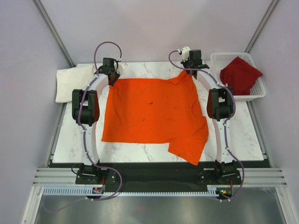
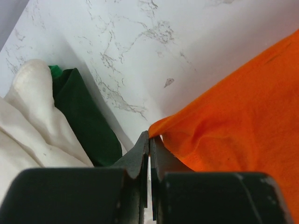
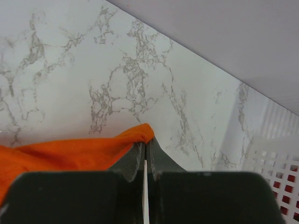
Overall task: Fold and stack the t-shirts
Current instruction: Flatten the tshirt out
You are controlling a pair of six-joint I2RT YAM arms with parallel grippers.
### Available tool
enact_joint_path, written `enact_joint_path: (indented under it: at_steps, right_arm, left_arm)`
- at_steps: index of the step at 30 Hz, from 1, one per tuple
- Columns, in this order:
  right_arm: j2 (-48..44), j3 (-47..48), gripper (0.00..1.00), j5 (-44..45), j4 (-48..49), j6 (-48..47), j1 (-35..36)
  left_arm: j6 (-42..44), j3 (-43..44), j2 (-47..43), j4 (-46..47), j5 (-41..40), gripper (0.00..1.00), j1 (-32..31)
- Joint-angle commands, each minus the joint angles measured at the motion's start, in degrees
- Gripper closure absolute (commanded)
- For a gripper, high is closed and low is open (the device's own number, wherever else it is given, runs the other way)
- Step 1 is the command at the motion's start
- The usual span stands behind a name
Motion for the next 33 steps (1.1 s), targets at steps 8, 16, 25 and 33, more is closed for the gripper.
enact_joint_path:
  at_steps: [8, 16, 25, 33]
  right_arm:
    - [-4.0, 1.5, 1.00, -5.3, -1.7, 4.9, 1.0]
    - [-4.6, 1.0, 1.00, -0.4, -1.5, 2.8, 0.5]
    - [-6.6, -1.3, 1.00, 2.9, -1.2, 0.5, -1.3]
    - [-6.7, -0.2, 1.00, 4.2, -0.5, -0.8, -1.2]
  left_arm:
    - [1.5, -1.9, -5.3, 2.1, -1.1, 0.98, 0.1]
    - [2.0, -2.2, -6.4, 2.3, -1.6, 0.98, 0.2]
    - [2.2, -1.9, -6.2, 3.1, -1.9, 0.98, 0.6]
    - [3.5, 1.0, -5.2, 4.0, -2.7, 0.98, 0.6]
